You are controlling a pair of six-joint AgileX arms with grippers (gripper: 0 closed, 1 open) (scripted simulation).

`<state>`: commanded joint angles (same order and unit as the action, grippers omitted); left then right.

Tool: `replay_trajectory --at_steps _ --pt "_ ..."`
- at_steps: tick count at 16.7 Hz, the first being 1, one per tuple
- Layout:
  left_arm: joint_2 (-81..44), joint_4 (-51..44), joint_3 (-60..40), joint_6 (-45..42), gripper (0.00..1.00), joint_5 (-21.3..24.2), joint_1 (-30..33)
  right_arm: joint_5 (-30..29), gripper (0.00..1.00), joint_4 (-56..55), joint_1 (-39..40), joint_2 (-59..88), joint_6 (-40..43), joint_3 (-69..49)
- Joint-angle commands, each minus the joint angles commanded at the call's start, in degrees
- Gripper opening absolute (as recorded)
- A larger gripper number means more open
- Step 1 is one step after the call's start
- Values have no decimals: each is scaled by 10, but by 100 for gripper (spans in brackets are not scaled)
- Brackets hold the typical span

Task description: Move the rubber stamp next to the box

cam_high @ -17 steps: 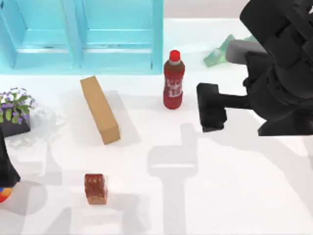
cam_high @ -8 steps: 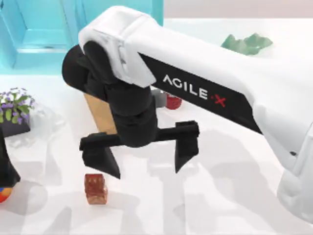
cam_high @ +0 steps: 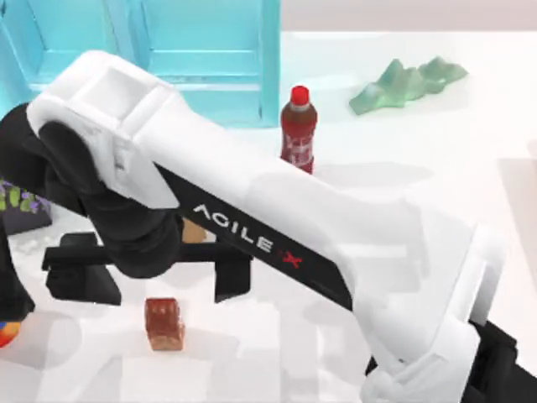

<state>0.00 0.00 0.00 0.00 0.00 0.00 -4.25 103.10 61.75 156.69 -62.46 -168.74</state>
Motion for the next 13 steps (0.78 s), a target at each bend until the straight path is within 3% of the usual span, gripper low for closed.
replay_trajectory --at_steps 13 --pt "0 0 0 0 100 0 0 -15 100 8 9 60 -15 -99"
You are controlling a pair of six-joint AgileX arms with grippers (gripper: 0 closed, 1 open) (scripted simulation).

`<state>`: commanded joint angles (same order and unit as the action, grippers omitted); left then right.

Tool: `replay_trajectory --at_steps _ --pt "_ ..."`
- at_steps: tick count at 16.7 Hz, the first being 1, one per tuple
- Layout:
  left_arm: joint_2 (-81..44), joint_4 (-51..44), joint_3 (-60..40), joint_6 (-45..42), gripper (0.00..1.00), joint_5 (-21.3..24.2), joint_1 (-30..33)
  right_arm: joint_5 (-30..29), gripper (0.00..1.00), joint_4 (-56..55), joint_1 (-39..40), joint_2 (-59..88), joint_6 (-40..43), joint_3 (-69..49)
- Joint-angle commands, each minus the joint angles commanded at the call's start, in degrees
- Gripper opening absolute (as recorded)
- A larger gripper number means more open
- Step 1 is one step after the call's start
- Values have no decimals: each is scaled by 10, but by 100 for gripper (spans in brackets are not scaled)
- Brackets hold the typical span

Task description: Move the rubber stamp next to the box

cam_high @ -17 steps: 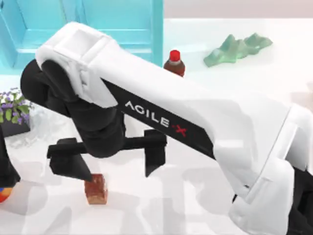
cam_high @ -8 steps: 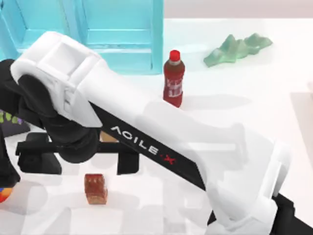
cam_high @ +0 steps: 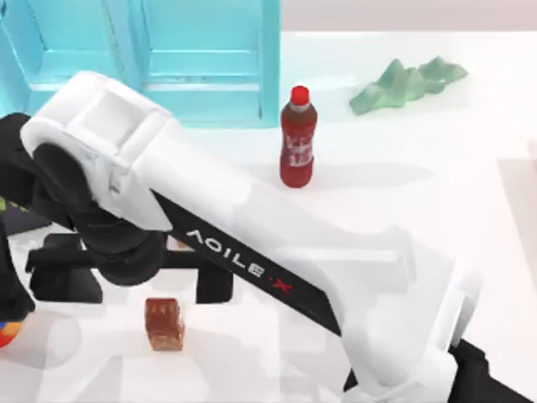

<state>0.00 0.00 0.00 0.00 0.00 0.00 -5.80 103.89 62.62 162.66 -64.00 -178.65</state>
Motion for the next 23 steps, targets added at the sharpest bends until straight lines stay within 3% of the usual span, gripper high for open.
replay_trajectory --at_steps 8,14,23 --pt "0 0 0 0 100 0 0 -3 100 40 -6 199 6 -247" --pt "0 0 0 0 100 0 0 -3 100 44 -8 226 8 -275" --pt "0 0 0 0 100 0 0 -3 32 44 -8 226 8 -275"
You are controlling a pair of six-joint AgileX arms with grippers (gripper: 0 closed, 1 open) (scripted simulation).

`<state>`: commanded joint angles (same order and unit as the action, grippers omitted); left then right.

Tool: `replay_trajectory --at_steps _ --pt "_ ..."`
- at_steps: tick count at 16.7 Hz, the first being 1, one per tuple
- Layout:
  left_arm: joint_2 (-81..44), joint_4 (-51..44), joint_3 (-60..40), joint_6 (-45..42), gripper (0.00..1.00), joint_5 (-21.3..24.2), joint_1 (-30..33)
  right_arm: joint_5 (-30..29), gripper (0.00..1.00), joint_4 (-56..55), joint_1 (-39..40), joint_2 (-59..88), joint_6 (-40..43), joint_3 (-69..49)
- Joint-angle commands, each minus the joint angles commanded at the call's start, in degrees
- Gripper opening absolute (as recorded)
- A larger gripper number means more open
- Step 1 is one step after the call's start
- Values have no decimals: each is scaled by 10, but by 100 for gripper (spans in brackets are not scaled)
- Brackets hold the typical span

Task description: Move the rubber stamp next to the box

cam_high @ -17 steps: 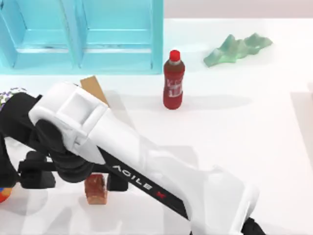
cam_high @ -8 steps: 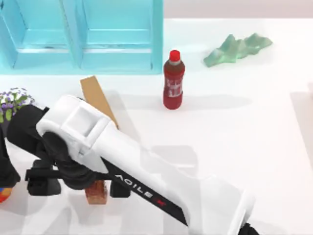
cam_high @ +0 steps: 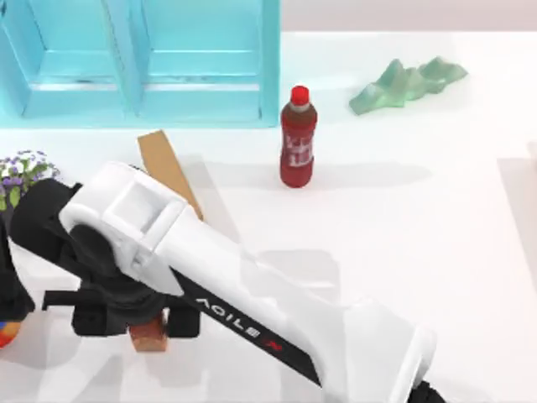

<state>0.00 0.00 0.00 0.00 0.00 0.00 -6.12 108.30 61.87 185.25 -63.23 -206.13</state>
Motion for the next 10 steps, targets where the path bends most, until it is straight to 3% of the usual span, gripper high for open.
replay_trajectory --at_steps 4,10 --pt "0 0 0 0 100 0 0 0 2 0 0 0 0 0" --pt "0 0 0 0 100 0 0 0 0 0 0 0 0 0"
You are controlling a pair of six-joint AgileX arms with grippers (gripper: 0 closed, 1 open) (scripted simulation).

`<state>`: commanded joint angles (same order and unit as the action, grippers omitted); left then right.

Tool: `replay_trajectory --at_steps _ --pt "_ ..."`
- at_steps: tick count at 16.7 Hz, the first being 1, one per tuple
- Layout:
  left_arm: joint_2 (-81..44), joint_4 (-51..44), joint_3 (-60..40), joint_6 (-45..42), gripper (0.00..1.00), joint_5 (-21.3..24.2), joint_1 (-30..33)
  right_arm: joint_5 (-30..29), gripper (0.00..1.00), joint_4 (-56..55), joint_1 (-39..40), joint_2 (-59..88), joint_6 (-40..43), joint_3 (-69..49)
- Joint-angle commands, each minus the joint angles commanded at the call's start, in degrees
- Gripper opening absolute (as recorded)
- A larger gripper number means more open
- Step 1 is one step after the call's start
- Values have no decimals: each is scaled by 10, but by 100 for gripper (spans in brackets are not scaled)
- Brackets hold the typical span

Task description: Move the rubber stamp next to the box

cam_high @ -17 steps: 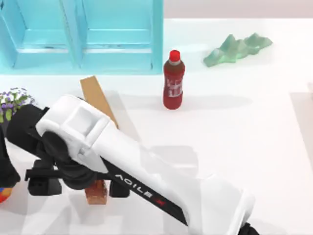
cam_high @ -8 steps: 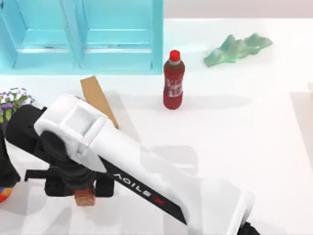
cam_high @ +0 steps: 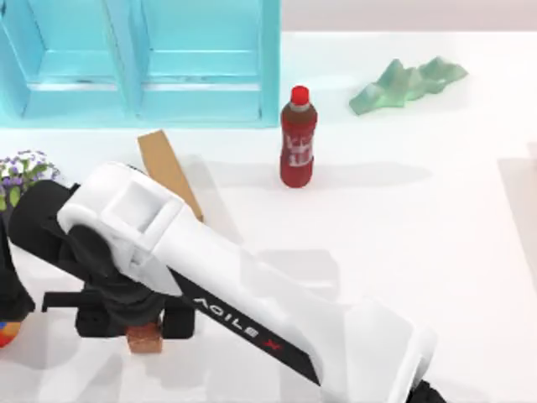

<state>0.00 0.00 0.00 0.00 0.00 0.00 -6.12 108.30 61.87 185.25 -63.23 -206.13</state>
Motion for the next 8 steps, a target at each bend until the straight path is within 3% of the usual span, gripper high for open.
replay_trajectory --at_steps 8 --pt "0 0 0 0 100 0 0 8 0 -50 6 -68 -1 77"
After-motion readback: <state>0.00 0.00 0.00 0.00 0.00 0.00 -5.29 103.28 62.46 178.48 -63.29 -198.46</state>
